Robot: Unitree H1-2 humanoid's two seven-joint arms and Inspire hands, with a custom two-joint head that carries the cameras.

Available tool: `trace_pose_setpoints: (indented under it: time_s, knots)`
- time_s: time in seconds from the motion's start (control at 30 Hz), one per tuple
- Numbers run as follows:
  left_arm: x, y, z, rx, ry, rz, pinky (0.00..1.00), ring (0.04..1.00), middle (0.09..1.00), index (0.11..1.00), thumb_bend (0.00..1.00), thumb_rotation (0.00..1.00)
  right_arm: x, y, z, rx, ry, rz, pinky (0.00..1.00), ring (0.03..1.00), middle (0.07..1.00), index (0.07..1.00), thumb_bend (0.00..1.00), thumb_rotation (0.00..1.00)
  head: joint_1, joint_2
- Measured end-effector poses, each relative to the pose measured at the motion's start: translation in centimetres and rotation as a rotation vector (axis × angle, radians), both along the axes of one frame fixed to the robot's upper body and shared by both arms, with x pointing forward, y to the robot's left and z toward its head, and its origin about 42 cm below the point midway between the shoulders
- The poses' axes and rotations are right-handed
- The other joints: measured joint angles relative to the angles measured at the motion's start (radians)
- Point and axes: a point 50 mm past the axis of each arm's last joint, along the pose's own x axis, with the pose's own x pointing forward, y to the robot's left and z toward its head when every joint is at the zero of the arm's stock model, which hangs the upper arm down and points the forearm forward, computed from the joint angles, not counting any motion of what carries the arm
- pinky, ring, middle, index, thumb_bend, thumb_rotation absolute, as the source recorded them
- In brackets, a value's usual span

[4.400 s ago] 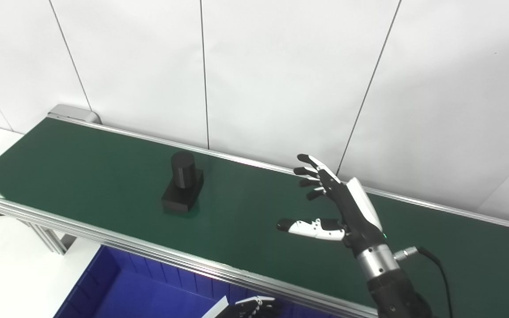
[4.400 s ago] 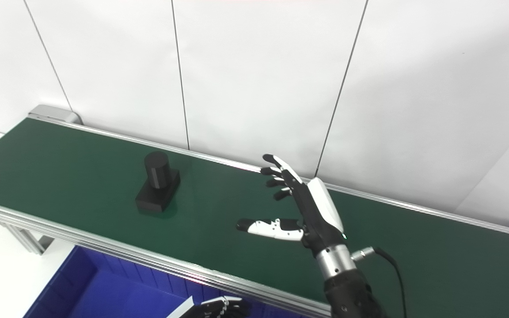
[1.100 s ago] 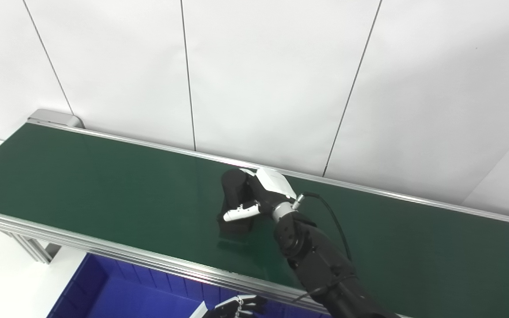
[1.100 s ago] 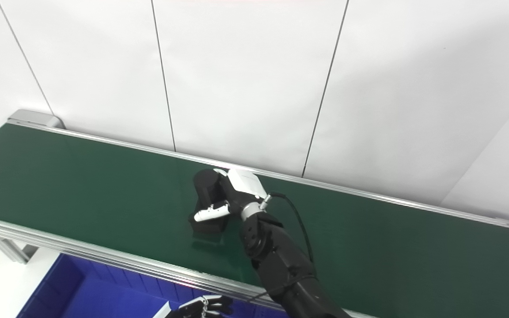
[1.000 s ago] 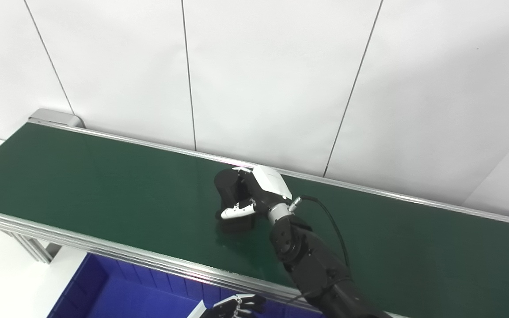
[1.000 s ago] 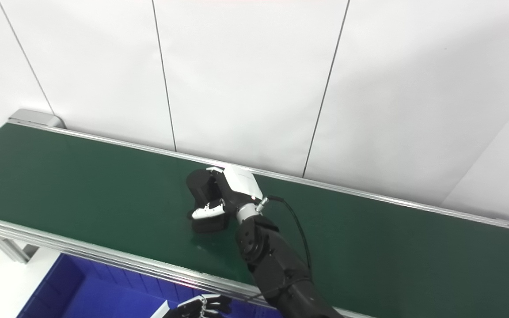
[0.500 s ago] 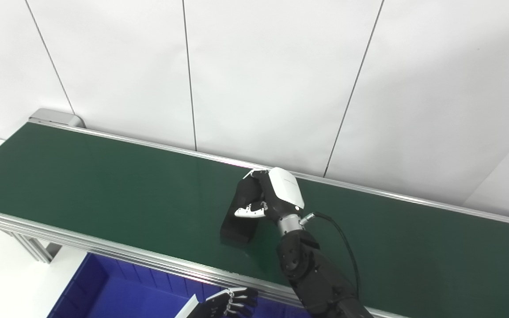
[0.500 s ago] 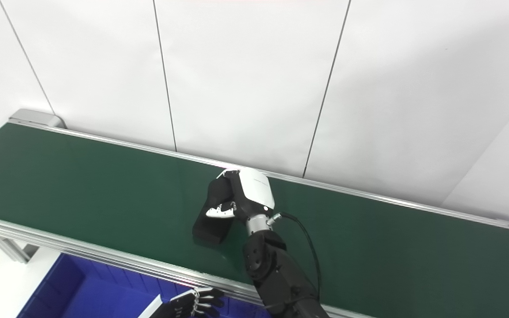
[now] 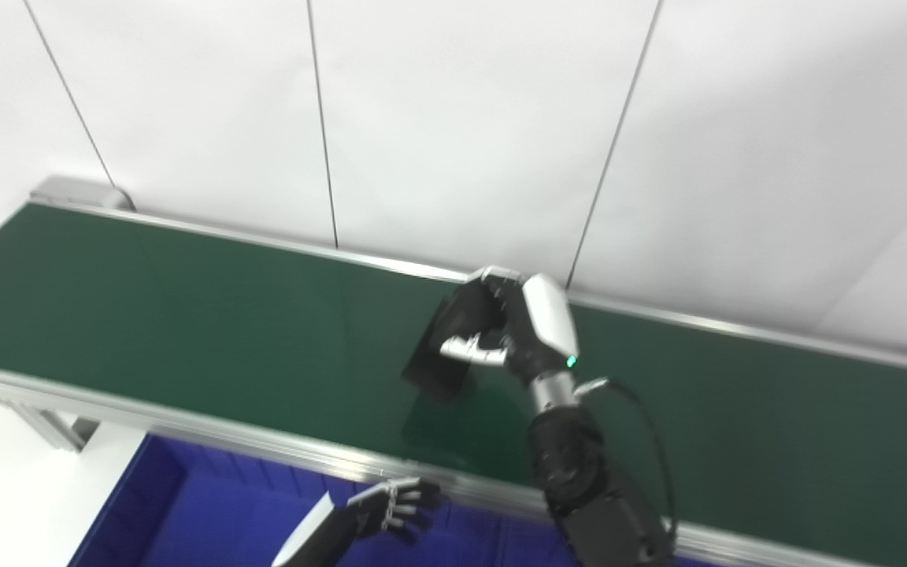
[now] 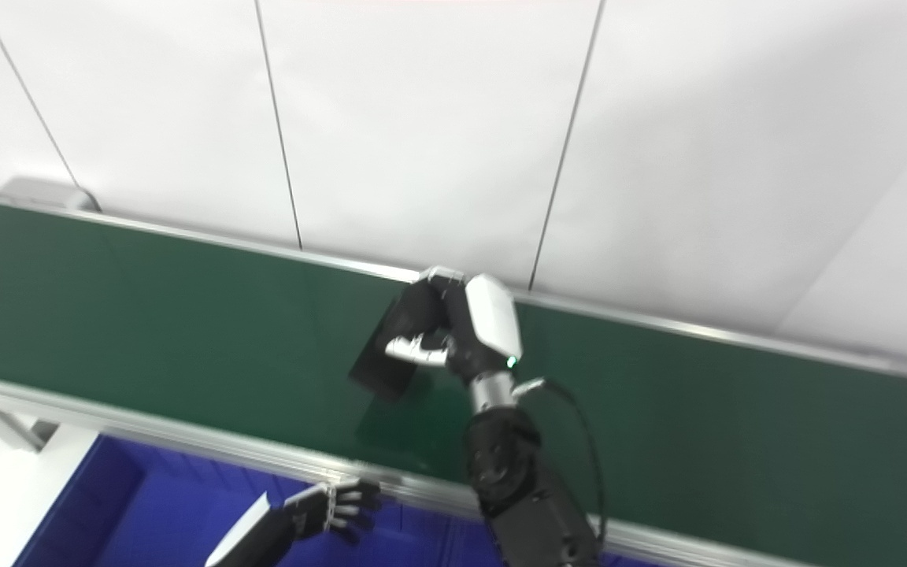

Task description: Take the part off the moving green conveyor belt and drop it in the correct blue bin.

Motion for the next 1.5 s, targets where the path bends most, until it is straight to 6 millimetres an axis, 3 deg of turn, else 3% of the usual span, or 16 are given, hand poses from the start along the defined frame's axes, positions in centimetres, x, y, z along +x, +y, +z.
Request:
trace_pose_setpoints:
  time_s: [0.2, 0.5, 0.67, 0.8, 1.1, 1.5]
  knots:
    - [0.4, 0.6, 0.8, -0.023, -0.015, -0.007, 0.58, 0.682, 0.768, 0.801, 0.99, 0.22, -3.3, -3.8, 1.9, 0.064, -0.004, -0.043, 0.32, 0.437, 0.538, 0.521, 0.49, 0.0, -0.026, 0.068]
    - [0.4, 0.8, 1.7, -0.042, -0.042, -0.014, 0.58, 0.675, 0.767, 0.811, 0.99, 0.24, -8.1, -8.2, 1.2, 0.044, 0.036, -0.056, 0.32, 0.434, 0.555, 0.489, 0.49, 0.0, -0.041, 0.123]
    - [0.4, 1.1, 2.2, -0.037, -0.057, -0.022, 0.59, 0.686, 0.775, 0.818, 0.99, 0.26, -10.7, -9.4, 1.0, 0.043, 0.043, -0.066, 0.38, 0.451, 0.533, 0.474, 0.49, 0.0, -0.048, 0.137]
    - [0.4, 1.2, 2.3, -0.032, -0.058, -0.03, 0.63, 0.711, 0.792, 0.824, 0.96, 0.28, -12.7, -10.6, -0.2, 0.034, 0.096, -0.064, 0.33, 0.427, 0.53, 0.511, 0.49, 0.0, -0.057, 0.15]
    - [0.7, 1.4, 2.4, -0.014, -0.065, -0.056, 0.69, 0.771, 0.841, 0.852, 0.93, 0.25, -17.6, -13.9, -3.2, -0.013, 0.207, -0.018, 0.34, 0.449, 0.544, 0.489, 0.49, 0.0, -0.066, 0.155]
    - [1.3, 2.2, 2.3, -0.031, 0.003, -0.094, 0.78, 0.838, 0.889, 0.894, 0.94, 0.25, -20.3, -15.5, -5.2, -0.104, 0.322, 0.01, 0.34, 0.455, 0.551, 0.489, 0.49, 0.0, -0.08, 0.16]
